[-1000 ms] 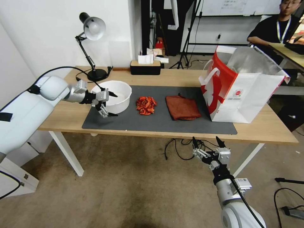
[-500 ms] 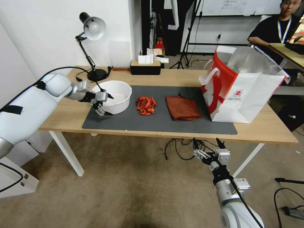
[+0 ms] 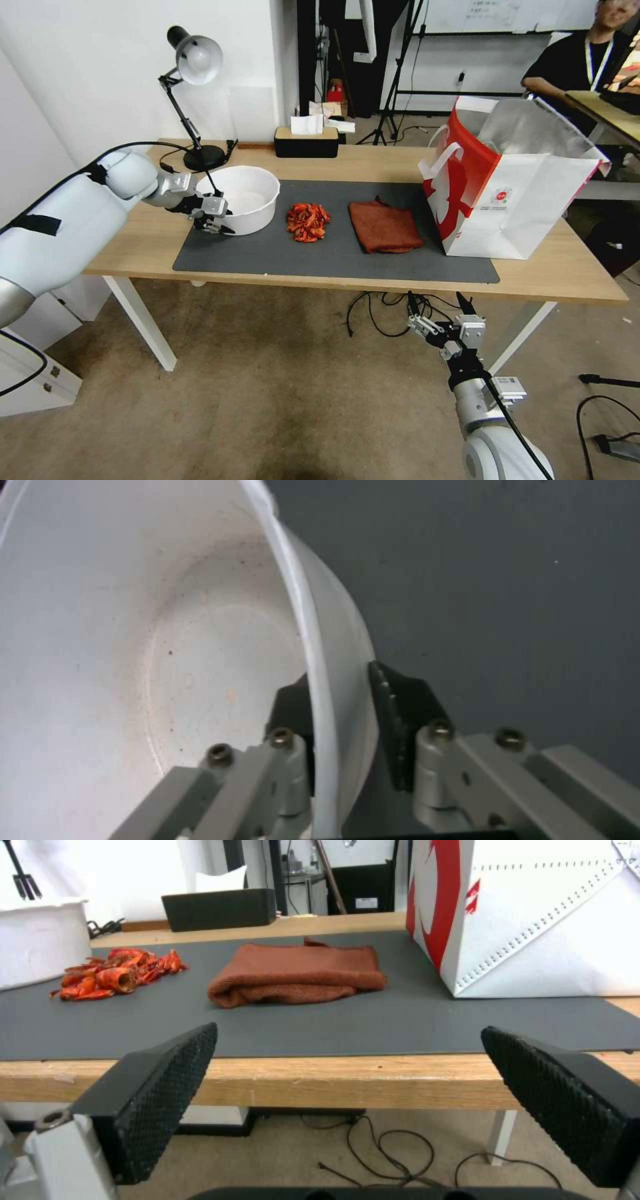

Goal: Sweep shrimp from table into container with towel, then put container into takeout bag.

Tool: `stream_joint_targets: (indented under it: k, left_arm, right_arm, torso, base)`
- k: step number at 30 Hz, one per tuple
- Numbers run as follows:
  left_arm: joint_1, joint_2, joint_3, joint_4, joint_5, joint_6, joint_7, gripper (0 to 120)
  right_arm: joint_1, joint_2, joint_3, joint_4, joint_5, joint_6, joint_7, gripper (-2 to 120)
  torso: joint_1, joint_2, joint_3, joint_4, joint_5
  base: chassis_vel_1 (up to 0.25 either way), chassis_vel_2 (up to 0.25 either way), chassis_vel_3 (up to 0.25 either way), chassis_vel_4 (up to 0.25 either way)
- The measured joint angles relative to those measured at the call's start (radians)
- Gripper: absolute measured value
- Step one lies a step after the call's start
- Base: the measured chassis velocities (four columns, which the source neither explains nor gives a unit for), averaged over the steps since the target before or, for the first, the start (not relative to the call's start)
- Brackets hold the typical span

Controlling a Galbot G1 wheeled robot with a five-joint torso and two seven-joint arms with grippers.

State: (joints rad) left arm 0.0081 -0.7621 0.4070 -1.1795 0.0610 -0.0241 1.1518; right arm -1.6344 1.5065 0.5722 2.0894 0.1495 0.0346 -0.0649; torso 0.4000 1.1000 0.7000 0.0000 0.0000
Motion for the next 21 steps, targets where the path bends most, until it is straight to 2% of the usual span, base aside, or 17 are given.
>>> stream_joint_targets:
  k: [3,8,14,15,16,17,18,19,20,21]
  left_arm:
    - [0.011,0.006,-0.002,-0.013,0.001,0.002,-0.002,1]
    - [0.022,0.013,-0.009,-0.024,0.001,0.002,-0.008,0]
    - [0.040,0.046,-0.044,-0.094,0.004,-0.012,-0.018,0]
    - [0.048,0.067,-0.067,-0.139,0.005,-0.030,-0.021,0]
    - [0.048,0.067,-0.067,-0.139,0.005,-0.030,-0.021,0]
    - [0.065,0.092,-0.106,-0.192,0.015,-0.073,-0.007,0]
    - [0.072,0.099,-0.118,-0.209,0.020,-0.085,-0.002,0]
    - [0.104,0.123,-0.151,-0.265,0.034,-0.115,0.006,0]
    - [0.104,0.123,-0.151,-0.265,0.034,-0.115,0.006,0]
    - [0.136,0.145,-0.178,-0.307,0.034,-0.140,0.010,0]
  right_arm:
    - [0.000,-0.002,-0.001,-0.001,0.000,0.001,0.000,100]
    - [-0.002,-0.003,-0.003,-0.002,0.000,0.003,-0.001,100]
    - [-0.007,-0.004,-0.004,0.006,0.000,0.005,-0.003,100]
    - [-0.007,-0.005,-0.004,0.009,0.001,0.007,-0.002,100]
    - [-0.007,-0.005,-0.004,0.009,0.001,0.007,-0.002,100]
    - [-0.006,-0.006,-0.004,0.011,0.002,0.009,0.004,100]
    - [-0.005,-0.007,-0.004,0.010,0.004,0.009,0.005,100]
    - [-0.002,-0.008,-0.005,0.009,0.006,0.012,0.008,100]
    - [-0.002,-0.008,-0.005,0.009,0.006,0.012,0.008,100]
    - [0.001,-0.010,-0.006,0.006,0.008,0.014,0.009,100]
  torso:
    - [0.000,0.000,0.000,0.0000,-0.0001]
    - [0.000,0.000,0.000,0.0000,-0.0002]
    - [0.000,0.000,0.000,-0.0001,-0.0003]
    - [0.000,0.000,0.000,-0.0002,0.0000]
    - [0.000,0.000,0.000,-0.0002,0.0000]
    - [0.000,0.000,0.000,-0.0002,0.0001]
    - [0.000,0.000,0.000,-0.0001,0.0002]
    - [0.000,0.000,0.000,-0.0001,0.0001]
    - [0.000,0.000,0.000,-0.0001,0.0001]
    - [0.000,0.000,0.000,-0.0001,-0.0001]
  base:
    - [0.000,0.000,0.000,0.000]
    - [0.000,0.000,0.000,0.000]
    - [0.000,0.000,0.000,0.000]
    - [0.000,0.000,0.000,0.000]
    - [0.000,0.000,0.000,0.000]
    - [0.000,0.000,0.000,0.000]
    - [0.000,0.000,0.000,0.000]
    - [0.000,0.000,0.000,0.000]
    - [0.000,0.000,0.000,0.000]
    - [0.000,0.000,0.000,0.000]
